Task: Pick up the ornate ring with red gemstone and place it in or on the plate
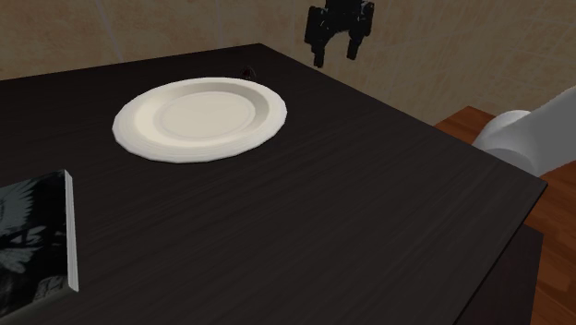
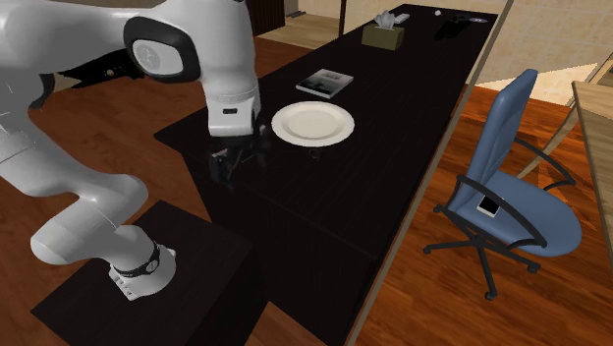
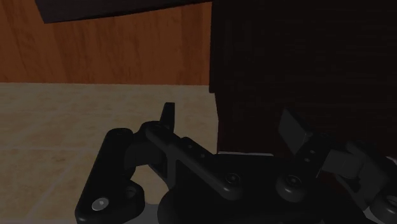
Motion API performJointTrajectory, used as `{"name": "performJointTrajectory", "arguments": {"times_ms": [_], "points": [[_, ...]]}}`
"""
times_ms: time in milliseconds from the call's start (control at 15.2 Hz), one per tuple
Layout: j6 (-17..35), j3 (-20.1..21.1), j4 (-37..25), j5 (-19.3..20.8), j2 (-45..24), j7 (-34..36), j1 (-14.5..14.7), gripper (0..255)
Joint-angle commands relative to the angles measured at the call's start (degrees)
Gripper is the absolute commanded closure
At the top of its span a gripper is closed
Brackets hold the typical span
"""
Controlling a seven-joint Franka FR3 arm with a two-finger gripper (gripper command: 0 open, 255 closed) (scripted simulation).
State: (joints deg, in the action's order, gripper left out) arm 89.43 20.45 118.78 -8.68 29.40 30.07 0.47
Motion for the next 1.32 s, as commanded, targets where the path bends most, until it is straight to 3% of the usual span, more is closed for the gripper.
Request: {"name": "performJointTrajectory", "arguments": {"times_ms": [0,264,528,660,858,1254], "points": [[0.4,2.9,-3.5,0.2,-3.8,4.9,-0.5,0],[-0.4,8.7,-12.6,2.5,-12.4,14.8,-1.5,0],[-2.5,14.3,-23.8,7.5,-23.2,25.6,-1.3,0],[-4.3,16.9,-30.4,11.3,-29.5,31.3,-0.3,0],[-8.2,19.0,-41.3,17.6,-39.4,38.9,3.6,0],[-2.6,18.3,-33.8,15.9,-36.8,38.0,2.4,0]]}}
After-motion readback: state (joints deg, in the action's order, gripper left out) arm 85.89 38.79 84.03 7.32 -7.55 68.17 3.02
